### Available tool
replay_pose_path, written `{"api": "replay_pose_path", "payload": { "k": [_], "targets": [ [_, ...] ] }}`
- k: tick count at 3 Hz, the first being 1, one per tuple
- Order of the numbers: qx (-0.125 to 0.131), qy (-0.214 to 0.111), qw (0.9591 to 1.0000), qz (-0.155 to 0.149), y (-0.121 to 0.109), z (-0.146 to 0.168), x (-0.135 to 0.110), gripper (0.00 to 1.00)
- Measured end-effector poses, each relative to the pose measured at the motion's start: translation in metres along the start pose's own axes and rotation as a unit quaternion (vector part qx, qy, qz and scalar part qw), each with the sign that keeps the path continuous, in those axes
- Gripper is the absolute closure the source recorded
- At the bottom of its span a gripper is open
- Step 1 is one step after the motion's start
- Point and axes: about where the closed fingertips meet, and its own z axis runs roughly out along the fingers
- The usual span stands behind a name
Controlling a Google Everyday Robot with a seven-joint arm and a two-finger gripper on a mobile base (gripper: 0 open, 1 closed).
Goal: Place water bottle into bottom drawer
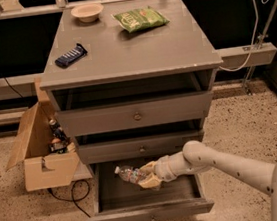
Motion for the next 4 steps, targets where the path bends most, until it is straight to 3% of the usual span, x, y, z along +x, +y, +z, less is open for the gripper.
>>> {"api": "replay_pose_path", "payload": {
  "k": [1, 3, 4],
  "targets": [
    [-0.008, 0.003, 0.9999, 0.013, -0.009, 0.034, 0.033, 1.0],
    [0.009, 0.033, 0.9983, 0.048, -0.033, 0.085, 0.077, 0.99],
    [0.013, 0.042, 0.9967, 0.069, -0.043, 0.101, 0.093, 0.84]
  ]
}}
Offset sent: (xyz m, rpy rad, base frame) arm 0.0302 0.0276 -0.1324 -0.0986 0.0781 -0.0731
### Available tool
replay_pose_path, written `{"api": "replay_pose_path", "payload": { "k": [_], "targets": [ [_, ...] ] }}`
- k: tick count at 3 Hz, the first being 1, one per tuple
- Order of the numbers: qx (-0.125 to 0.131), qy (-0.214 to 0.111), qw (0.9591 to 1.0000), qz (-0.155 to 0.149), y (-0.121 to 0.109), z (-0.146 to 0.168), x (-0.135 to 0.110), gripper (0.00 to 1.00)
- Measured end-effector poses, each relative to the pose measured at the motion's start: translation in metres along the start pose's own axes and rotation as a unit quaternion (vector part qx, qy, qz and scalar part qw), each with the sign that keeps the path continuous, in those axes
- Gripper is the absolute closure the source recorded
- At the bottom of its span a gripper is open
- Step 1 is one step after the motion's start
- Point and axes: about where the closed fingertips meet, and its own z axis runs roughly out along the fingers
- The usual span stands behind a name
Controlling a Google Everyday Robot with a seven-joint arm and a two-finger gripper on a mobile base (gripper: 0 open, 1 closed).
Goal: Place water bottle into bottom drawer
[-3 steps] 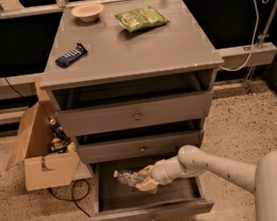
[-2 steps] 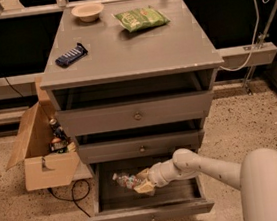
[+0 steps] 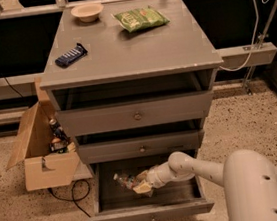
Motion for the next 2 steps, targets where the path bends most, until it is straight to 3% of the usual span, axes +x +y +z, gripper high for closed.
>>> {"api": "replay_pose_path", "payload": {
  "k": [1, 2],
  "targets": [
    [0.001, 0.012, 0.9997, 0.022, -0.009, 0.02, 0.019, 0.53],
    [0.0, 0.021, 0.9992, 0.034, -0.012, 0.033, 0.031, 0.29]
  ]
}}
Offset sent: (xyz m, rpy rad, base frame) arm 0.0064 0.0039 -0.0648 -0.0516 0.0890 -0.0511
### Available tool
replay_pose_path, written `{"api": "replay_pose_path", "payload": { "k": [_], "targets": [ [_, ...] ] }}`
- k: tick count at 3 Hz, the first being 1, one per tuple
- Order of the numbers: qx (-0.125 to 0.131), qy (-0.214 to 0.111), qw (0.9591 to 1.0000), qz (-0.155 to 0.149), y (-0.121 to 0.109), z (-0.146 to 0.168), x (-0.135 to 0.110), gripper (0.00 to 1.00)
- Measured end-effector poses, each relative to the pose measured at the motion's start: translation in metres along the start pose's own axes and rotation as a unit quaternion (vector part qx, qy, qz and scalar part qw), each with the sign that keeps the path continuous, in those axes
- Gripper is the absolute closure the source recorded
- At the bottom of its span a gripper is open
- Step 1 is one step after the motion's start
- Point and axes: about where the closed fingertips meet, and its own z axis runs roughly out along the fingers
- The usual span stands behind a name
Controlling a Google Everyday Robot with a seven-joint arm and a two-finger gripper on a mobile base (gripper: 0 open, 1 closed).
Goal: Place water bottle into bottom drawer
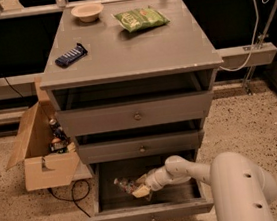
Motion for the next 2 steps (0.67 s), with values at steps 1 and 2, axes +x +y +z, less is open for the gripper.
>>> {"api": "replay_pose_path", "payload": {
  "k": [1, 2],
  "targets": [
    [0.012, 0.001, 0.9999, 0.01, -0.009, -0.003, 0.013, 0.06],
    [0.038, -0.021, 0.9983, 0.04, -0.027, -0.033, 0.028, 0.0]
  ]
}}
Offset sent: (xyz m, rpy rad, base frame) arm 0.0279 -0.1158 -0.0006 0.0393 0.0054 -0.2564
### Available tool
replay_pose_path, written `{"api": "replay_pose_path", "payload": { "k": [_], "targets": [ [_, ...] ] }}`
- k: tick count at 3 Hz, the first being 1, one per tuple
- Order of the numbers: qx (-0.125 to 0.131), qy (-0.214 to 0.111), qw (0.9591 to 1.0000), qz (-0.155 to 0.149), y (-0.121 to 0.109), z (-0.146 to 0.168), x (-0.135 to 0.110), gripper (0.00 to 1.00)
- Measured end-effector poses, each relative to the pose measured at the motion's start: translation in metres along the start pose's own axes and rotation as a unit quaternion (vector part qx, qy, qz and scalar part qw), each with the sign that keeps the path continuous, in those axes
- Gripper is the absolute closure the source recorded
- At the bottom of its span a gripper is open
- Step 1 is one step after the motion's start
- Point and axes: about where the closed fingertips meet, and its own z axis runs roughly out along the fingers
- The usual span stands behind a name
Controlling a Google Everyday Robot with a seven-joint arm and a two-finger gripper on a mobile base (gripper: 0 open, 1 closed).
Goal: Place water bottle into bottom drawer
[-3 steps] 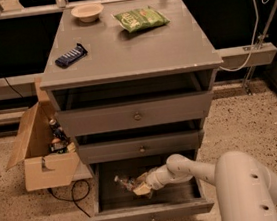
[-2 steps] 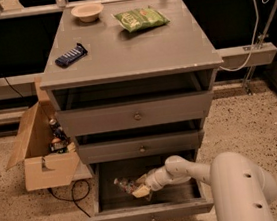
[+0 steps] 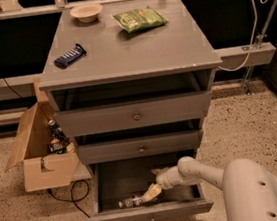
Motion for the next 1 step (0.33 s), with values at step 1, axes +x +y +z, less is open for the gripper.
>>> {"api": "replay_pose_path", "payload": {
  "k": [1],
  "targets": [
    [0.059, -0.057, 0.9962, 0.03, -0.021, -0.0853, 0.0012, 0.0]
  ]
}}
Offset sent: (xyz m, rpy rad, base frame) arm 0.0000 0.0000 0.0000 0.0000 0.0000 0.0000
